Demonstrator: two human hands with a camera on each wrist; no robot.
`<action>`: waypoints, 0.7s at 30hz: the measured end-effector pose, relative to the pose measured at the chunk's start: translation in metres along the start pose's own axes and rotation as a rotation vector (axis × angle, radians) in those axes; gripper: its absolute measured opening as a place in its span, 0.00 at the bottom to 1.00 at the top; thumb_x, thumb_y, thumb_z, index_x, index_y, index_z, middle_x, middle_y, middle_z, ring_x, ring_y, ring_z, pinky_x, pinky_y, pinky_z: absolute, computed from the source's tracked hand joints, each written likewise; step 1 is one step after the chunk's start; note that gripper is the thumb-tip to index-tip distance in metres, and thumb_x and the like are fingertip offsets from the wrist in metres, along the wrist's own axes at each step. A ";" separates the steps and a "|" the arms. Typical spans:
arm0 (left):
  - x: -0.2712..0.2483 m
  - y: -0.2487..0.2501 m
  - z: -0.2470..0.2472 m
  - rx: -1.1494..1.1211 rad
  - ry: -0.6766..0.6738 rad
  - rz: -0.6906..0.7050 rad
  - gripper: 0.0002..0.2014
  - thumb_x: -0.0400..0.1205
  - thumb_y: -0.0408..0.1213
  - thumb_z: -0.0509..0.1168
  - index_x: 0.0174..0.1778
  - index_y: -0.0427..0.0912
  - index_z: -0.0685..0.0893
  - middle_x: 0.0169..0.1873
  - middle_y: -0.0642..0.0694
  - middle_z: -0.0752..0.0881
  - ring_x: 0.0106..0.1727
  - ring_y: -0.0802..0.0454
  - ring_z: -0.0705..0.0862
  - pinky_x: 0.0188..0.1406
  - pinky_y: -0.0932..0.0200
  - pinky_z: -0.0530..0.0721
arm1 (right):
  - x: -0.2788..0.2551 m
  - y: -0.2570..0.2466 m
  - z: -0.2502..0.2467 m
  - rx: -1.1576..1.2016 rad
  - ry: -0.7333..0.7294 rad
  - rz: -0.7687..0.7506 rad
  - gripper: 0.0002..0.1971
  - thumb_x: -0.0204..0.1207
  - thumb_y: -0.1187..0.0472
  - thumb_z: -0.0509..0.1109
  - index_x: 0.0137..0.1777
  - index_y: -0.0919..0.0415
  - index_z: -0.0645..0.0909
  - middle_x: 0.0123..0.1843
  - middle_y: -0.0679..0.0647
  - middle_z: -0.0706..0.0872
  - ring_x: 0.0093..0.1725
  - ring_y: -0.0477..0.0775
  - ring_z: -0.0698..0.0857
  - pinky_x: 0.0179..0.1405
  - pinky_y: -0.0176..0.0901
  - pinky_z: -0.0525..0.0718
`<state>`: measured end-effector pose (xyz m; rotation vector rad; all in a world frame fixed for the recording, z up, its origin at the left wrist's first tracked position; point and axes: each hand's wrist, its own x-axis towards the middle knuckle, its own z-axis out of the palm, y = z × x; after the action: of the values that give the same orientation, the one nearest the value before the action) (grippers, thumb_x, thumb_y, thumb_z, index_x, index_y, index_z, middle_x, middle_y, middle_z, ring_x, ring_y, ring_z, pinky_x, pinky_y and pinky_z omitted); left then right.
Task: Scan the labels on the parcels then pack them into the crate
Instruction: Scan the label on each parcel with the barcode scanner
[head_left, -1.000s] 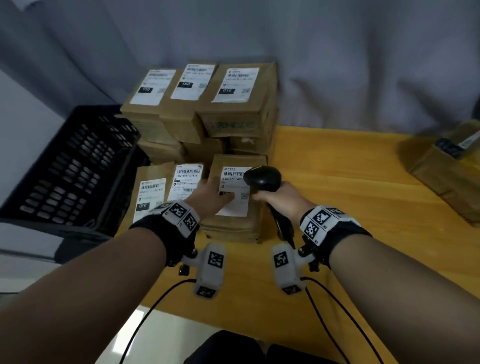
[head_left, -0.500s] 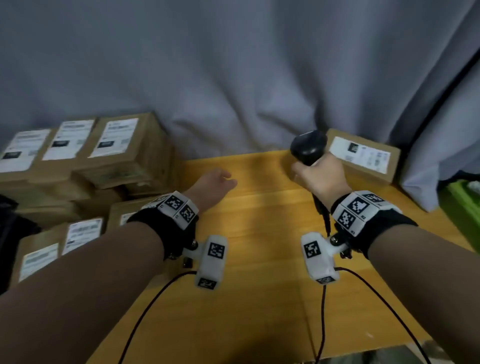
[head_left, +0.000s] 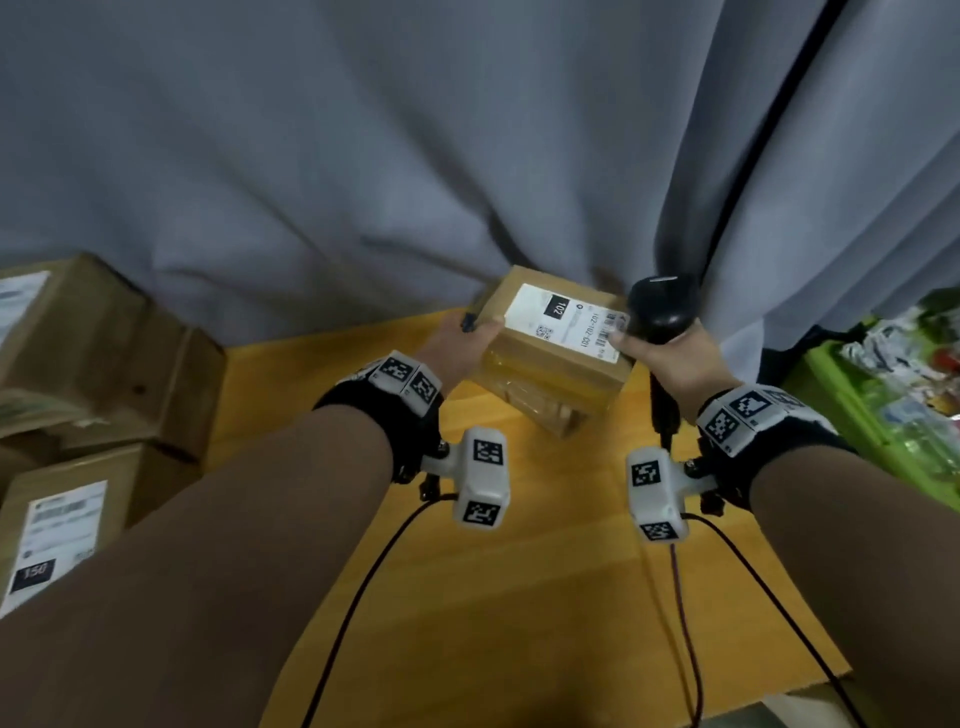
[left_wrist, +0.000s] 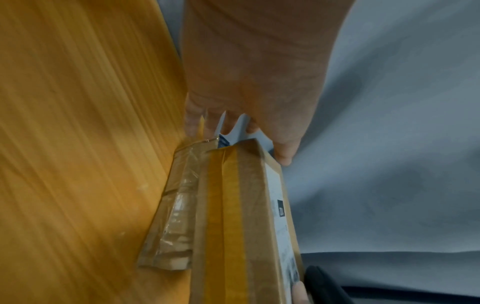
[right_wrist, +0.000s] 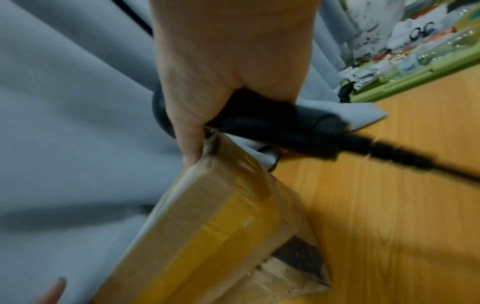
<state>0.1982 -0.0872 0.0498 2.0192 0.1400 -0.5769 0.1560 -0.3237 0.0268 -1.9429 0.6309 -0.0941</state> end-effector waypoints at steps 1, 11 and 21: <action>0.006 0.000 0.002 0.000 -0.004 -0.016 0.22 0.84 0.57 0.58 0.68 0.47 0.75 0.61 0.46 0.78 0.61 0.43 0.77 0.69 0.40 0.76 | 0.005 0.005 0.003 0.065 -0.019 0.026 0.31 0.60 0.48 0.85 0.62 0.58 0.82 0.53 0.50 0.90 0.53 0.51 0.88 0.56 0.48 0.85; 0.003 -0.056 -0.035 -0.283 0.196 -0.268 0.30 0.76 0.59 0.65 0.70 0.47 0.72 0.62 0.43 0.80 0.62 0.42 0.80 0.67 0.42 0.78 | 0.000 -0.015 0.071 0.239 -0.314 0.062 0.11 0.69 0.61 0.81 0.51 0.57 0.86 0.47 0.51 0.91 0.50 0.52 0.89 0.61 0.50 0.84; -0.074 -0.107 -0.128 -0.378 0.247 -0.284 0.34 0.76 0.57 0.69 0.75 0.48 0.69 0.61 0.41 0.82 0.57 0.42 0.84 0.52 0.48 0.86 | -0.060 -0.061 0.130 0.228 -0.380 -0.068 0.18 0.71 0.59 0.79 0.59 0.57 0.82 0.47 0.49 0.88 0.48 0.46 0.86 0.44 0.35 0.81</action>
<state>0.1404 0.0859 0.0484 1.7025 0.6459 -0.4341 0.1718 -0.1687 0.0331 -1.6999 0.2885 0.1524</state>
